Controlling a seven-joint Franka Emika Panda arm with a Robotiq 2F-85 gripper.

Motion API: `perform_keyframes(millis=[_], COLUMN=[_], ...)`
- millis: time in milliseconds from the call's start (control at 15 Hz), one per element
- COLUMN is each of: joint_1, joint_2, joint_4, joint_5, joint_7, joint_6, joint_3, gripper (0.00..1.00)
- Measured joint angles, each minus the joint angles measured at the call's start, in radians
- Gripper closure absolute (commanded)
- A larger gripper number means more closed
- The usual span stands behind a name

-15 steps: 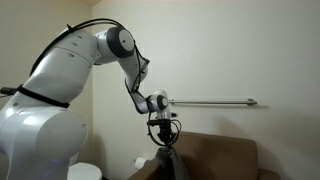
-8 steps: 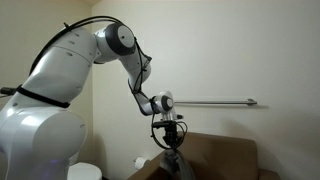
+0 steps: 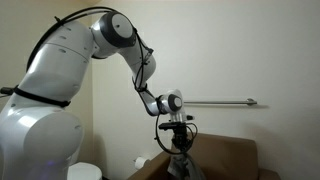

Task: Put the towel on the chair seat

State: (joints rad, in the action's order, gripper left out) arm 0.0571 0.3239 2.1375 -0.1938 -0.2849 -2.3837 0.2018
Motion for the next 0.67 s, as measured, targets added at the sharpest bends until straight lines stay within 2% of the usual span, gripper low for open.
perform_keyframes(millis=[333,667], joint_1=[-0.042,-0.043], joint_2=[-0.017,-0.009], joint_4=[0.079,0.148], joint_5=[-0.057,-0.106], joint_7=[-0.016,-0.081], joint_6=[-0.154,-0.310], joint_3=[0.051,0.096], gripper=[0.94,0.94])
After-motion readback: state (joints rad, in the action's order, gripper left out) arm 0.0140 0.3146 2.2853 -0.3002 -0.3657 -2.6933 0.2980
